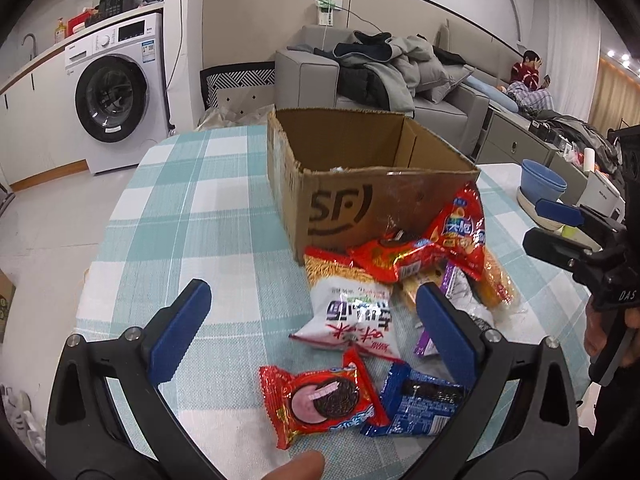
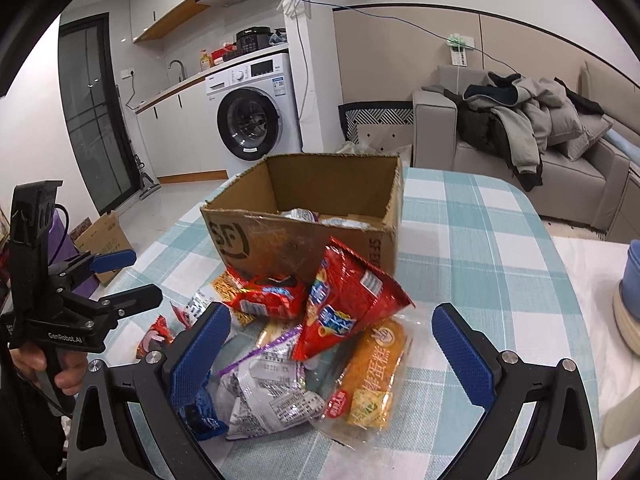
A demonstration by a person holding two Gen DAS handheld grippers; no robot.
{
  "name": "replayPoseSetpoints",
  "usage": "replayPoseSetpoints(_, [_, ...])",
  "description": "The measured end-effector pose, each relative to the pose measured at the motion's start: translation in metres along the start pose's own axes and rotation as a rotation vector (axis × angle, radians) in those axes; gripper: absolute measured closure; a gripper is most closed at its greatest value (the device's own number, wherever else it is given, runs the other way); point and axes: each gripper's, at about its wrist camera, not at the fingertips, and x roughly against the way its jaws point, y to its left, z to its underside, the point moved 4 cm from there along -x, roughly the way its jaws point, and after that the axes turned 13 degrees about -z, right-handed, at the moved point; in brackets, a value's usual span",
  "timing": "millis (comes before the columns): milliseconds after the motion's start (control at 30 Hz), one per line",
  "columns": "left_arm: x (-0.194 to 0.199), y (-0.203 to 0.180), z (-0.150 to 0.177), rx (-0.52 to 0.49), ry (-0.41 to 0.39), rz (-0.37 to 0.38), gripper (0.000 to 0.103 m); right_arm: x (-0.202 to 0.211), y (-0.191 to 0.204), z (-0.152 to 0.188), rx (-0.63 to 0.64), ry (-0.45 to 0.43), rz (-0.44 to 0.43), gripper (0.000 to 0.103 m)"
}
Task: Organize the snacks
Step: 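Move both grippers back toward the remaining snack pile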
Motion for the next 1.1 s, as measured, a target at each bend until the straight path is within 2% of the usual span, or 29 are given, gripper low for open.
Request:
replayPoseSetpoints(233, [-0.016, 0.008, 0.013, 0.026, 0.037, -0.022, 0.001, -0.004, -0.014, 0.011, -0.025, 0.02, 0.028, 0.0])
replayPoseSetpoints(467, [-0.03, 0.021, 0.019, 0.035, 0.066, -0.072, 0.001, -0.017, -0.024, 0.024, -0.019, 0.086, 0.049, 0.0])
replayPoseSetpoints(633, [-0.047, 0.03, 0.026, 0.059, 0.117, -0.086, 0.001, -0.025, -0.039, 0.031, -0.078, 0.118, 0.059, 0.0])
replayPoseSetpoints(933, [-0.052, 0.032, 0.044, 0.062, 0.182, -0.076, 0.001, -0.05, -0.055, 0.047, -0.134, 0.197, 0.103, 0.0])
replayPoseSetpoints(1100, [-0.047, 0.02, 0.056, 0.039, 0.213, -0.031, 0.001, -0.057, -0.057, 0.05, -0.13, 0.212, 0.111, 0.0])
